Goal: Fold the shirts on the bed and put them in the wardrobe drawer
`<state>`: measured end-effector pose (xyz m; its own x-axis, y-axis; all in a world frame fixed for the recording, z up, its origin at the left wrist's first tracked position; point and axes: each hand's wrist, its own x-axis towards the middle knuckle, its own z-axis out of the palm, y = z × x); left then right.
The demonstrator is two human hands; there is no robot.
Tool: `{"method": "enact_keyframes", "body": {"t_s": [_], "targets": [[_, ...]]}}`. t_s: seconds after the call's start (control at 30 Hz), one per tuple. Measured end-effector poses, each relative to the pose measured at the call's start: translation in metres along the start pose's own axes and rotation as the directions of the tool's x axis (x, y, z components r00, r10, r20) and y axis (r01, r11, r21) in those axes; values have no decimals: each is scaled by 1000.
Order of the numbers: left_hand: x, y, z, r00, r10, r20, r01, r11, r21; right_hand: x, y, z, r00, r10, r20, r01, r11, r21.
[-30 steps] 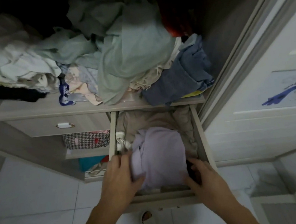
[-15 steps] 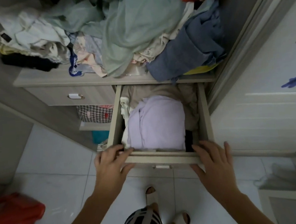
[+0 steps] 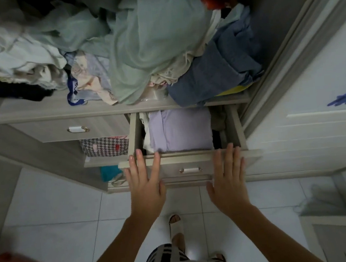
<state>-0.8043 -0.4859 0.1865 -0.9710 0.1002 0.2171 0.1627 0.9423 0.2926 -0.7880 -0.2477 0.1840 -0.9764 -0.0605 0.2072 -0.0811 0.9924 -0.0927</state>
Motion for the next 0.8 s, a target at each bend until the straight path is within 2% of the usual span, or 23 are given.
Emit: {"method": "enact_keyframes", "body": {"t_s": [0.07,0.13,0.2,0.23,0.3,0.33,0.4,0.47,0.57,0.67,0.7,0.73,0.77,0.8], "targets": [[26,-6,8,1000,25,14,-25,1000,15,24,-10,1,992,122,11,-122,992,18],[49,-18,16,996,81,40,-83,995,48,47,-26,1,946,317,72,-323,942,96],[66,-32,22,980,183,80,-190,976,103,71,-41,4,843,507,179,-537,779,323],[73,-40,24,965,238,108,-251,959,129,84,-47,6,790,557,255,-603,631,489],[85,-57,26,913,369,175,-399,897,190,111,-54,10,742,557,373,-607,322,726],[92,-68,24,879,429,209,-471,853,224,124,-56,10,729,555,400,-598,231,768],[112,-89,18,815,511,274,-576,768,281,146,-54,13,704,546,455,-625,170,762],[132,-103,12,780,526,339,-623,706,337,164,-46,16,690,526,497,-638,117,761],[160,-98,5,796,487,359,-601,703,380,186,-23,6,658,457,599,-676,8,737],[160,-89,1,835,407,370,-524,793,311,190,-4,-12,628,416,657,-742,65,668],[156,-78,-2,829,399,390,-514,819,255,187,-2,-22,631,409,659,-753,117,648],[153,-69,-1,843,392,369,-476,863,169,184,0,-31,665,397,633,-732,179,657],[147,-58,-7,857,333,394,-362,932,0,176,0,-45,707,382,595,-699,250,670],[141,-52,-17,872,296,390,-239,952,-189,163,2,-54,766,346,541,-636,293,714]]}}
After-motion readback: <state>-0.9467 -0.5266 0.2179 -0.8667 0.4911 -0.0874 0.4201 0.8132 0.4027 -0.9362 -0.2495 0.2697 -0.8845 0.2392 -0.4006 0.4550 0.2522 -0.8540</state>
